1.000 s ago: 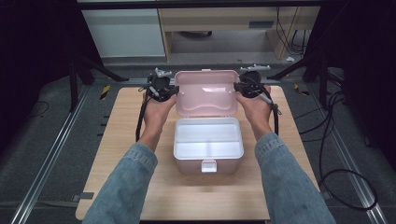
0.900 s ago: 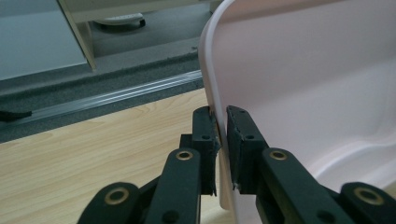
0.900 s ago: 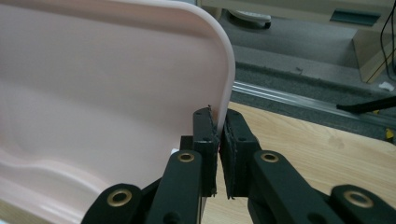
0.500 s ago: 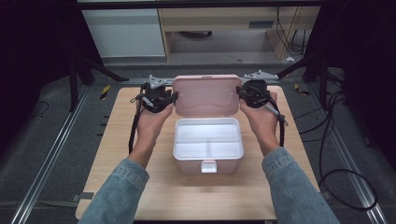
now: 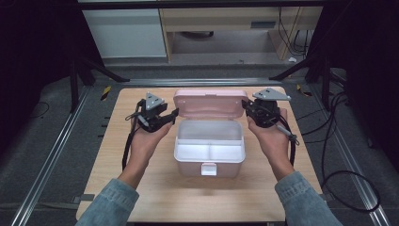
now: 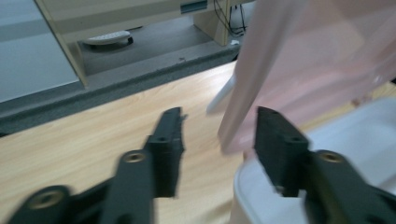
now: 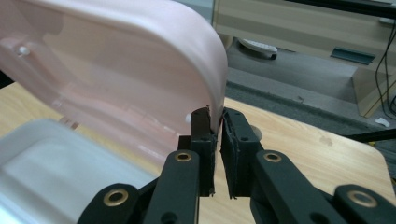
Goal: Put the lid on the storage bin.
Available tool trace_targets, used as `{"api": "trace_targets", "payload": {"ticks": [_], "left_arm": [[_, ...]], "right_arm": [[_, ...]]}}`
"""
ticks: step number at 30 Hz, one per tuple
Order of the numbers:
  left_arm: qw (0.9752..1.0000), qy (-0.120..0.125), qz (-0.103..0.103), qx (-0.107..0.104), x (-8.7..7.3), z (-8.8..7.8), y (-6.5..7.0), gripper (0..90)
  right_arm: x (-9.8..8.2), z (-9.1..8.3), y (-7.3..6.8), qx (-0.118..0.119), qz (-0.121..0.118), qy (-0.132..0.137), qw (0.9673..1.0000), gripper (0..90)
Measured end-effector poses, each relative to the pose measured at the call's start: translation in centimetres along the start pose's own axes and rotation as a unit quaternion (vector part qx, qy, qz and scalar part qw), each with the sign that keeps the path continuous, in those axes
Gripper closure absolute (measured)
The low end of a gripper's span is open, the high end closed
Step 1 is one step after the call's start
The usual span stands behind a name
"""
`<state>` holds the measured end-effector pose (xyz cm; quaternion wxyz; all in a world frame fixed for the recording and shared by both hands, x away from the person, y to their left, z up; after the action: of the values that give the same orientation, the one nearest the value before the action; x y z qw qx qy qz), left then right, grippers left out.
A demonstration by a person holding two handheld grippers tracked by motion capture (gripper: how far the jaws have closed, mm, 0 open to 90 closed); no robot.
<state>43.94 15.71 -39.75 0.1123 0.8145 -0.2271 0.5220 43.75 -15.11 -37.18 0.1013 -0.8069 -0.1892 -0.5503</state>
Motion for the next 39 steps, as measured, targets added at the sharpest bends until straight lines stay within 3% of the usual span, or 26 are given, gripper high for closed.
{"api": "trace_targets", "payload": {"ticks": [4, 12, 15, 18, 22, 27, 32, 39], "left_arm": [[0.9999, -0.017, -0.001, 0.0, -1.5, -0.8, -0.7, 38.0], [0.9992, -0.038, -0.01, 0.005, -3.0, -1.4, -2.4, 25.4], [0.999, -0.04, -0.022, 0.006, -3.3, -1.4, -3.0, 24.2], [0.9988, -0.042, -0.025, 0.009, -3.6, -1.6, -3.6, 22.7], [0.9984, -0.048, -0.021, 0.023, -4.3, -1.6, -4.4, 19.5], [0.9975, -0.058, -0.03, 0.028, -5.4, -1.3, -5.3, 14.3], [0.9967, -0.07, -0.025, 0.034, -6.9, -0.9, -6.1, 10.5], [0.9939, -0.098, -0.033, 0.038, -10.1, -0.2, -7.7, 8.4]], "right_arm": [[-0.9, -1.0, -0.3, 0.017, 0.007, -0.002, 0.9998, 81.7], [-3.1, -2.5, -0.8, 0.051, 0.023, -0.013, 0.9984, 79.1], [-3.7, -2.9, -0.9, 0.057, 0.029, -0.02, 0.9977, 73.0], [-4.7, -3.7, -0.7, 0.058, 0.03, -0.035, 0.9973, 61.3], [-6.7, -5.5, 1.0, 0.024, 0.014, -0.053, 0.9982, 48.5], [-9.6, -5.9, 4.7, -0.02, 0.049, -0.054, 0.9971, 32.5], [-12.0, -4.2, 7.2, -0.048, 0.083, -0.066, 0.9932, 19.3], [-14.7, -1.0, 9.0, -0.07, 0.092, -0.108, 0.9875, 11.4]]}}
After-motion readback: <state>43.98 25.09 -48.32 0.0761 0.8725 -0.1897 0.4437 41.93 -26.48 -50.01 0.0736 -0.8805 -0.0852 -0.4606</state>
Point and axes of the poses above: each handheld gripper's, and its own axes: z roughly forward along the jaws, x roughly out of its top, y roughly to its right, the point moved 4 cm from there along z, roughly forward along the jaws, and after that the axes turned 2 degrees about y, right-handed, at the moved point
